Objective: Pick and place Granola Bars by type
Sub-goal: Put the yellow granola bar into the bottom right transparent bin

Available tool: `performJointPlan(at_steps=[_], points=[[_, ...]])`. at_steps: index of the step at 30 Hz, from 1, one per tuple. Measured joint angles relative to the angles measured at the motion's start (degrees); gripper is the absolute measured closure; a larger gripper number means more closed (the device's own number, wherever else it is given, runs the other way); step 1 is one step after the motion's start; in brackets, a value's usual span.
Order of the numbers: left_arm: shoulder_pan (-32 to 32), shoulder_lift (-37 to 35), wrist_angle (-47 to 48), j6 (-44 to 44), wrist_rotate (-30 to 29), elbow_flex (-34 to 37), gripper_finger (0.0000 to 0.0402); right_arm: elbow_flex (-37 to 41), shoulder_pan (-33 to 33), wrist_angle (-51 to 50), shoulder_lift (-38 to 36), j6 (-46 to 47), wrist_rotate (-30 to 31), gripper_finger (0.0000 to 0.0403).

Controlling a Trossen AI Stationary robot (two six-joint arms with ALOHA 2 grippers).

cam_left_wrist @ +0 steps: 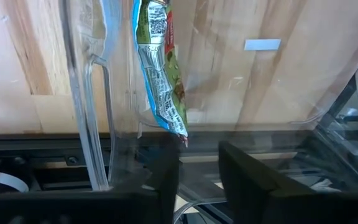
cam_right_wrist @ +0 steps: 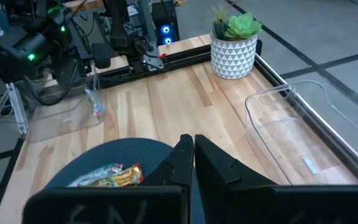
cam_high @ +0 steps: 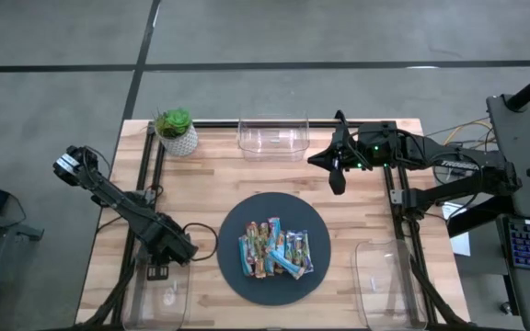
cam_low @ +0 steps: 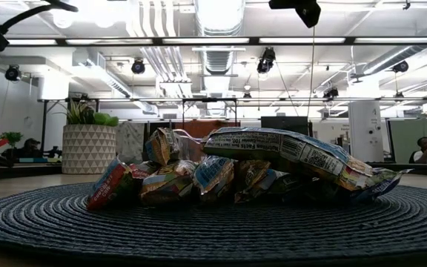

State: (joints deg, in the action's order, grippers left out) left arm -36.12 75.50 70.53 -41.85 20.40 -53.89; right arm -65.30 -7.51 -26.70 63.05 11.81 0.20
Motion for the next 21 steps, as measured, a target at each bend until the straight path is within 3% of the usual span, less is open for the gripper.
performJointPlan(at_steps=[5, 11, 21], points=[[0.0, 0.0, 0.0, -0.1, 0.1, -1.7, 0.0394, 0.0, 0.0, 0.0, 0.0, 0.0, 0.0, 0.0394], [0.4, 0.0, 0.0, -1.1, -1.5, -6.7, 0.0401, 0.0, 0.0, 0.0, 0.0, -0.3, 0.0, 0.0394], [4.3, 0.0, -2.1, -3.2, -15.0, -18.1, 0.0401, 0.0, 0.0, 0.0, 0.0, -0.5, 0.0, 0.0394]])
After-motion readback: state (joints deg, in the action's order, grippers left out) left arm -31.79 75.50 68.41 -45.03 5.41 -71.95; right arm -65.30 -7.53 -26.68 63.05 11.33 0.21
